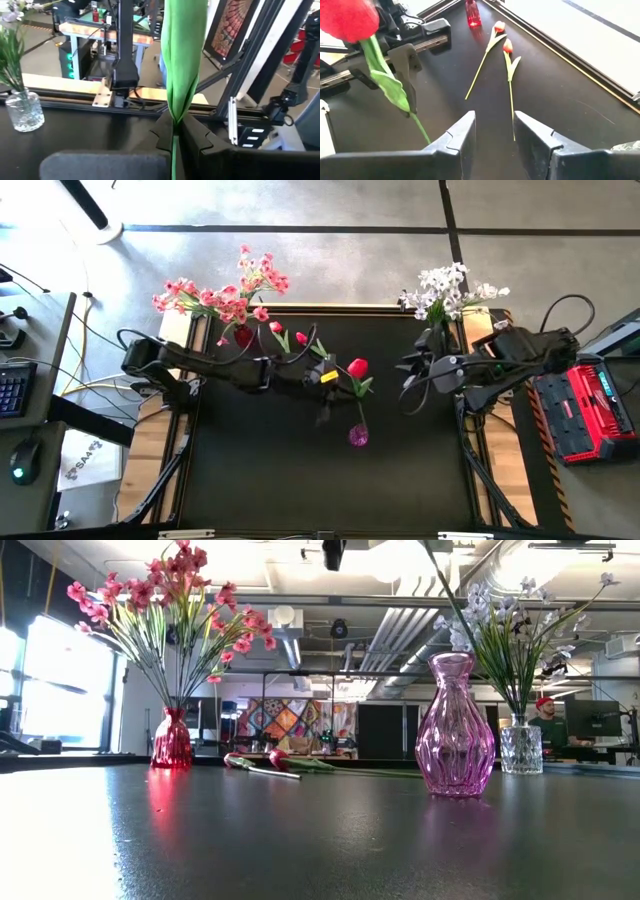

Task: Sort flowers into vase by color
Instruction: Put the middle red tulip into the purple flower vase

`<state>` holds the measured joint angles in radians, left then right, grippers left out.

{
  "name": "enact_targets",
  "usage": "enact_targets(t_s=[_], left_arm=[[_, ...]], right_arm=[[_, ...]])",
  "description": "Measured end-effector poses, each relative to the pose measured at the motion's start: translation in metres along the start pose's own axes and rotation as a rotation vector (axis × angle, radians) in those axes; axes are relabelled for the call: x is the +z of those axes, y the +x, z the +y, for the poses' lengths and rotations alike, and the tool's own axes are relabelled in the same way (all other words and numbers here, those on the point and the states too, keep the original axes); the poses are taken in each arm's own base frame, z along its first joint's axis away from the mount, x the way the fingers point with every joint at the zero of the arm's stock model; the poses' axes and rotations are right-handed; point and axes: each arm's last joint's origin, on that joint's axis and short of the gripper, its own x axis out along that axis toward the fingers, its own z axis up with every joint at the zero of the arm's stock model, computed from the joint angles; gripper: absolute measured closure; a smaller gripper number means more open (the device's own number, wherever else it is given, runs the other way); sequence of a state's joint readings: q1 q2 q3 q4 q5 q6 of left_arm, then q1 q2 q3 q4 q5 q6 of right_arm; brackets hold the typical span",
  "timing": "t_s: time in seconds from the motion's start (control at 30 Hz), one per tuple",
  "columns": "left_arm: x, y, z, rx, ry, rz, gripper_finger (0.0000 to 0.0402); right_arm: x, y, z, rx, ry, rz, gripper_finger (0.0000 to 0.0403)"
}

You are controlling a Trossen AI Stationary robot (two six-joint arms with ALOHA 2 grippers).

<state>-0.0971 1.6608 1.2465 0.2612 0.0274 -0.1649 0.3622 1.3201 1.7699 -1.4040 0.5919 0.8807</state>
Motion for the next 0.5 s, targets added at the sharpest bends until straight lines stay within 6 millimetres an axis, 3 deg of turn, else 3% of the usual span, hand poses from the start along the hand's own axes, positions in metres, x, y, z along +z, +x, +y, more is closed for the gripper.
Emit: enact_targets(t_s=[0.33,0.5], left_arm=[[0.014,-0.008,0.001,0.009,0.002,-0.061,0.0401],[0.009,-0.011,0.005,0.029,-0.017,0.007,0.0401]], right_arm=[[-0.002,0.000,-0.003,-0.029,-0.040,0.019,0.0286],[-0.002,0.000,-0.005,-0.055,-0.056,0.007,0.0286]])
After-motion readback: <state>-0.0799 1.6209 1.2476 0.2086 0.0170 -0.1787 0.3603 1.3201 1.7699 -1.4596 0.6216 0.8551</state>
